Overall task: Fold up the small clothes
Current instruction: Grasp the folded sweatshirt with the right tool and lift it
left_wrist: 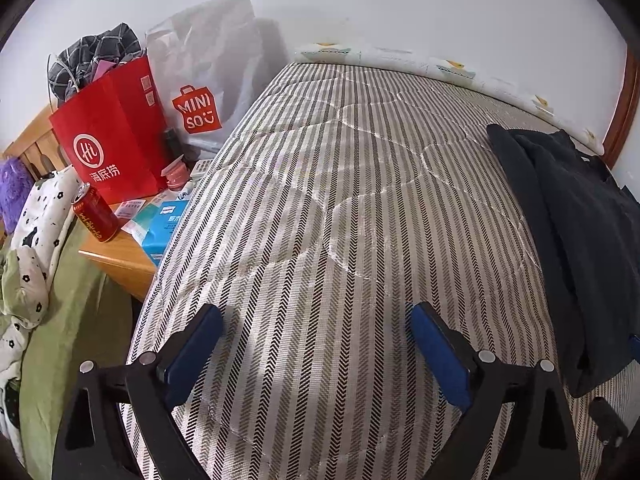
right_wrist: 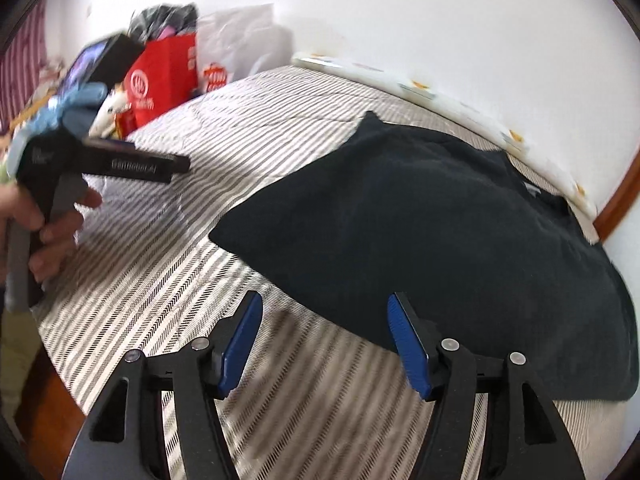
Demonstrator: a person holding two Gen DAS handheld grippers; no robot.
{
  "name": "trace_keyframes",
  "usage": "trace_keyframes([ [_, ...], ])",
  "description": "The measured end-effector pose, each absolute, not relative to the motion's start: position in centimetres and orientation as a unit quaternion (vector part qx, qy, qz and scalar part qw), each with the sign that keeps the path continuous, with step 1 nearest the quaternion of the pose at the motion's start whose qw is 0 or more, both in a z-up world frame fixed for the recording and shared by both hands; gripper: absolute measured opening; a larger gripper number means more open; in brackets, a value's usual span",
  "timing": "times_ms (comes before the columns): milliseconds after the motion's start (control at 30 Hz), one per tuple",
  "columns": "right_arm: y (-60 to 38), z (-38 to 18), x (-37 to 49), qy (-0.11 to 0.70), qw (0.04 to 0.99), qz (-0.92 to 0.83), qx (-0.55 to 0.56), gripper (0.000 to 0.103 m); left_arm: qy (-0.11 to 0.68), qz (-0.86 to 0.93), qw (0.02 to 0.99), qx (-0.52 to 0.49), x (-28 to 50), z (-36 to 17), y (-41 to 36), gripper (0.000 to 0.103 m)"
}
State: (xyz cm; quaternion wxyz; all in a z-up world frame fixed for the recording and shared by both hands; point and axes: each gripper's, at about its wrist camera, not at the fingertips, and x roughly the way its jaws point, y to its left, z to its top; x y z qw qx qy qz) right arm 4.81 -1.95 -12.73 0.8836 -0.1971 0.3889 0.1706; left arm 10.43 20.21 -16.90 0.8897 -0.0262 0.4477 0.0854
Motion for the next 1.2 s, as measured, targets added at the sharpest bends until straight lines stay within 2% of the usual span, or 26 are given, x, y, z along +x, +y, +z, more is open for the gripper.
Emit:
trace_keyframes([
  [367, 2.2, -13.3, 8.1, 0.359, 0.889, 0.141, -0.245, 0.063, 0.45, 0.088, 0.888, -0.028, 10.5, -17.0, 20.4, 0.1],
  [400, 2.3, -13.3, 8.4, 0.359, 0.889, 0.144, -0.244, 0.054, 0.45, 0.088, 0.888, -0.028, 10.5, -17.0, 20.4, 0.101],
  [433, 2.6, -13.4, 8.9, 0.361, 0.888, 0.15, -0.242, 0.036, 0.45, 0.089, 0.888, -0.029, 10.5, -17.0, 20.4, 0.101],
  [467, 2.7, -13.4, 9.2, 0.36, 0.888, 0.146, -0.247, 0.028, 0.451, 0.09, 0.888, -0.03, 10.5, -17.0, 20.4, 0.102],
  [600, 1.4, -12.2, 10.2, 0.364, 0.892, 0.165, -0.212, 0.018, 0.451, 0.09, 0.887, -0.031, 10.6, -17.1, 20.4, 0.102],
  [900, -4.1, -6.6, 12.2, 0.333, 0.916, 0.201, -0.098, 0.016, 0.451, 0.094, 0.887, -0.034, 10.5, -17.2, 20.5, 0.103],
  [1200, -14.8, -0.7, 13.5, 0.279, 0.945, 0.17, 0.007, 0.015, 0.453, 0.088, 0.886, -0.044, 10.4, -16.8, 17.6, 0.101],
])
